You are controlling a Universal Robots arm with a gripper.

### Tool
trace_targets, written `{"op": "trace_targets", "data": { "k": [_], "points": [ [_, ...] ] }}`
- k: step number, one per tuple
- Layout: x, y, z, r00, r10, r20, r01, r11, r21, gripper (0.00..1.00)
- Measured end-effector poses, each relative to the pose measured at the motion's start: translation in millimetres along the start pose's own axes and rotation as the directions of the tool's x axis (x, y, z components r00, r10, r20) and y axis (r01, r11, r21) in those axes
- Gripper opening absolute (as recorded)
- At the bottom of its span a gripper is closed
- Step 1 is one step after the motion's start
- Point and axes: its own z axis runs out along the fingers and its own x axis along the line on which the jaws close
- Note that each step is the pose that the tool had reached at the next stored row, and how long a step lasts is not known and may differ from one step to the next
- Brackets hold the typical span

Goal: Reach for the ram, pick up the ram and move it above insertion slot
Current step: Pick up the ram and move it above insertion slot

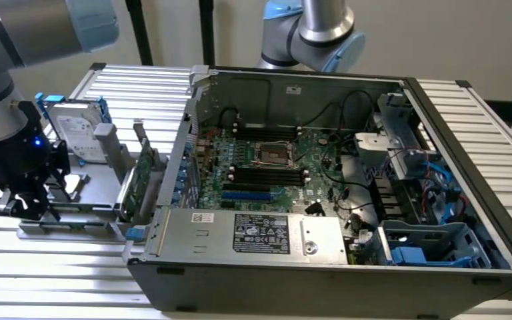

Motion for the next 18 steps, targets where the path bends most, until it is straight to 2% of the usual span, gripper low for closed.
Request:
{"op": "trace_targets", "data": {
  "k": [10, 18],
  "points": [
    [0.0, -0.1, 18.3, 0.9996, -0.027, -0.0008, 0.027, 0.9996, 0.0001, 0.42],
    [0.0, -0.3, 26.1, 0.9987, -0.051, -0.0016, 0.051, 0.9987, 0.0001, 0.42]
  ]
}}
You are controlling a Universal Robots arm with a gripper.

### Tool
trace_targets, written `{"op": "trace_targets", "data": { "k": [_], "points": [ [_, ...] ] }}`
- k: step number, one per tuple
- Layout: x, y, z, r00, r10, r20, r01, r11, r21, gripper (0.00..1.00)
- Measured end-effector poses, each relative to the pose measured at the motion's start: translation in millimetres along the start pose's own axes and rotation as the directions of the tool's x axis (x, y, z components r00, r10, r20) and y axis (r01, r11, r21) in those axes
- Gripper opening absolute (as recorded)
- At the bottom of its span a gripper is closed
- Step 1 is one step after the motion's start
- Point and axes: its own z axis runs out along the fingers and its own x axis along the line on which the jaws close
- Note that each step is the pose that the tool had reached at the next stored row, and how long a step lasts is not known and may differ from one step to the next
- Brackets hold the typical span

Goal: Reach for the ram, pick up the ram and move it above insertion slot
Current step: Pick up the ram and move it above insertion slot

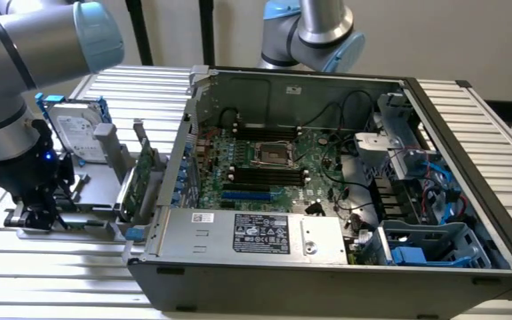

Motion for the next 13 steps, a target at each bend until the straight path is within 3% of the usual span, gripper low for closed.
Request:
{"op": "trace_targets", "data": {
  "k": [13],
  "points": [
    [0.0, -1.1, 7.5, 1.0000, -0.010, -0.0003, 0.010, 1.0000, 0.0001, 0.42]
  ]
}}
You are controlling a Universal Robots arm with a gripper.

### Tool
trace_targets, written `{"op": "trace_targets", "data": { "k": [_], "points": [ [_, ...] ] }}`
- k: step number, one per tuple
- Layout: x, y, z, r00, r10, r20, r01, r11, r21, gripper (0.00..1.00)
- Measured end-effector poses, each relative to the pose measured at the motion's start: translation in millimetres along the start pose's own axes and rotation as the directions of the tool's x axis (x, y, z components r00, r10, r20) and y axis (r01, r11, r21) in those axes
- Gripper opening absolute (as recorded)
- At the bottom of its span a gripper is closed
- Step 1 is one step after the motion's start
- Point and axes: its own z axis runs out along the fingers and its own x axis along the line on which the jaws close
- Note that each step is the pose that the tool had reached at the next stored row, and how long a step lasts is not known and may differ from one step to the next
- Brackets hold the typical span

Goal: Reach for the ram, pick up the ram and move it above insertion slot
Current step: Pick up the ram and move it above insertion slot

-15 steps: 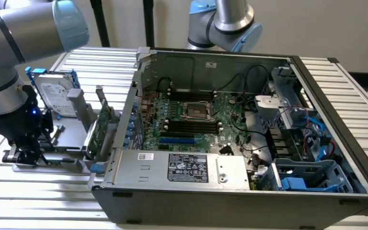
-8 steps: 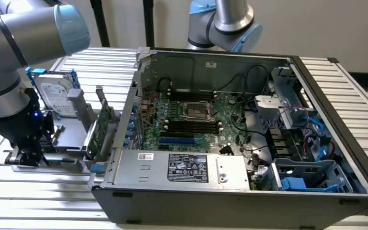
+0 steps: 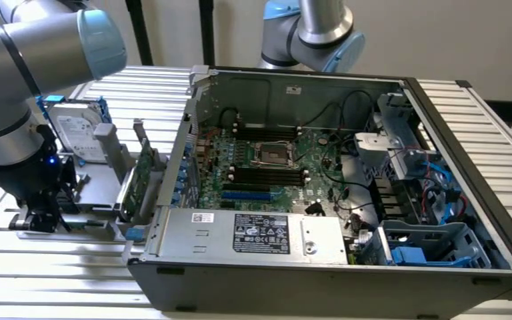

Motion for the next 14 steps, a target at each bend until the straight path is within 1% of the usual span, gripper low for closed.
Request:
{"op": "trace_targets", "data": {
  "k": [14],
  "points": [
    [0.0, -1.9, 6.2, 1.0000, -0.004, -0.0003, 0.004, 1.0000, -0.0002, 0.42]
  ]
}}
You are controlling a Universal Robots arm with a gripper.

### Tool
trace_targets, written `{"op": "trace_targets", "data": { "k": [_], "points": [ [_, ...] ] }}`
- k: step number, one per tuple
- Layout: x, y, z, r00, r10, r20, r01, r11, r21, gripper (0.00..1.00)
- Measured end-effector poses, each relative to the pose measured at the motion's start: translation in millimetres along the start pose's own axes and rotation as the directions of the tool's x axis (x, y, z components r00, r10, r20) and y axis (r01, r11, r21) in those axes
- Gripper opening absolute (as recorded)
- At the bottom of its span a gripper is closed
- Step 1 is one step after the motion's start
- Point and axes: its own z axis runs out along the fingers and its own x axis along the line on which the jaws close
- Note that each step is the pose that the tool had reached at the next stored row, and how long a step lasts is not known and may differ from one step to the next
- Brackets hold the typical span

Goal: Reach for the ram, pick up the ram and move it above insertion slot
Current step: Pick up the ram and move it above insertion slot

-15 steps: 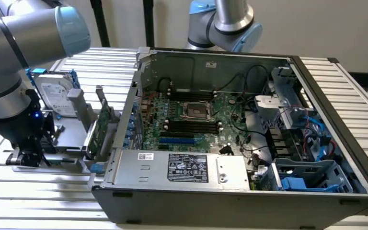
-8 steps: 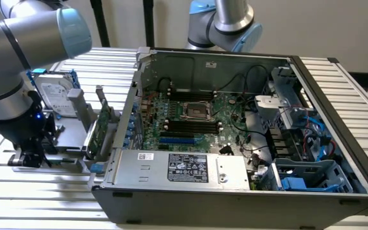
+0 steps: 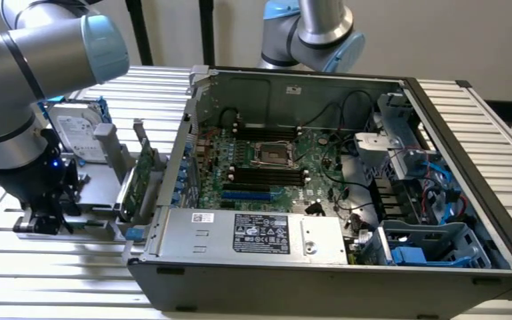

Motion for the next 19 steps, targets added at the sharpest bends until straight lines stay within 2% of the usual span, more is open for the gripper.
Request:
{"op": "trace_targets", "data": {
  "k": [2, 4, 5, 8, 19],
  "points": [
    [0.0, -0.1, 0.3, 1.0000, 0.000, 0.0001, 0.000, 1.0000, 0.0001, 0.40],
    [0.0, -0.1, 0.4, 1.0000, 0.000, 0.0001, 0.000, 1.0000, 0.0001, 0.27],
    [0.0, -0.2, 0.4, 1.0000, 0.000, 0.0001, 0.000, 1.0000, 0.0001, 0.27],
    [0.0, -0.2, 0.4, 1.0000, 0.000, 0.0001, 0.000, 1.0000, 0.0001, 0.16],
    [0.0, -0.1, -2.5, 1.0000, 0.000, 0.0002, 0.000, 1.0000, 0.0002, 0.14]
  ]
}}
